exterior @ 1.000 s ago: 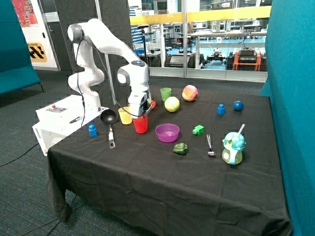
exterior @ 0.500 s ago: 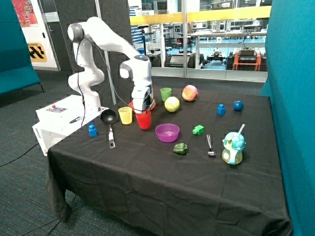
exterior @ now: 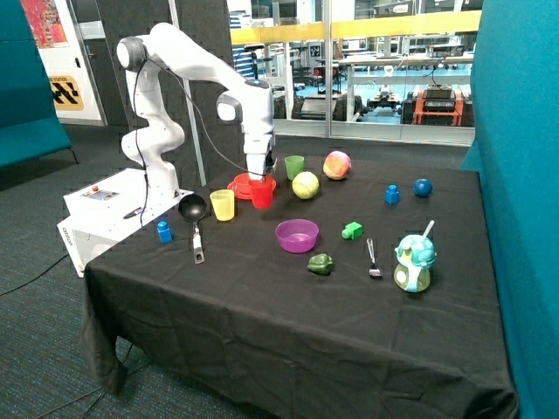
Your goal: Place the bowl on the plate and the cup in the bowl matching the color
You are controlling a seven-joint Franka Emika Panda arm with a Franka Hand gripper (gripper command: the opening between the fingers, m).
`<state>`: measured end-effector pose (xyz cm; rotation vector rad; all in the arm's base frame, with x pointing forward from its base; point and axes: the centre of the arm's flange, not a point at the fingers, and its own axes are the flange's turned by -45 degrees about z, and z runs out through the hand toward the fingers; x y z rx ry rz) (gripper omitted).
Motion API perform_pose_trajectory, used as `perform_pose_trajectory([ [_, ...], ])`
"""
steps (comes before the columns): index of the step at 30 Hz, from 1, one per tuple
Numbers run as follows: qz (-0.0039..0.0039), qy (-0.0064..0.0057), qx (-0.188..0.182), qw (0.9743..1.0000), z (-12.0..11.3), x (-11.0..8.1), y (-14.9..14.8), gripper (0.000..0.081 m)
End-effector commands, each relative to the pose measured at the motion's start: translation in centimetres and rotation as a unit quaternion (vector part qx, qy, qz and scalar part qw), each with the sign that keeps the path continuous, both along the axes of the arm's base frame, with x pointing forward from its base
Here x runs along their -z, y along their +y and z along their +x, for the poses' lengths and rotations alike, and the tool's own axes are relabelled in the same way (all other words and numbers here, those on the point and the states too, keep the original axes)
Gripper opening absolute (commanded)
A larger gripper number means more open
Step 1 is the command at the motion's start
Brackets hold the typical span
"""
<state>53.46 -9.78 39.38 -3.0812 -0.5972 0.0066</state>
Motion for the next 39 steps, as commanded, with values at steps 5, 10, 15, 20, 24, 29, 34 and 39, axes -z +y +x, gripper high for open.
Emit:
perform_pose_trajectory([
  [5, -0.00086, -0.0024, -0.103, 0.9947, -3.7, -2.5, 6.0, 0.0],
  [10, -0.00079, -0.0025, -0.129, 0.9917, -4.9, -2.5, 7.5, 0.0],
  [15, -0.00071, -0.0025, -0.163, 0.9866, -6.6, -2.7, 9.3, 0.0],
  [20, -0.00057, -0.0025, -0.215, 0.9765, -8.5, -3.0, 11.7, 0.0],
  [24, -0.00046, -0.0025, -0.259, 0.966, -10.4, -3.1, 13.6, 0.0],
  [29, -0.00039, -0.0026, -0.287, 0.9581, -12.3, -2.9, 15.3, 0.0],
  [34, -0.00037, -0.0026, -0.295, 0.9556, -13.2, -2.0, 16.3, 0.0],
  [39, -0.00037, -0.0026, -0.294, 0.9559, -13.9, -0.8, 16.9, 0.0],
])
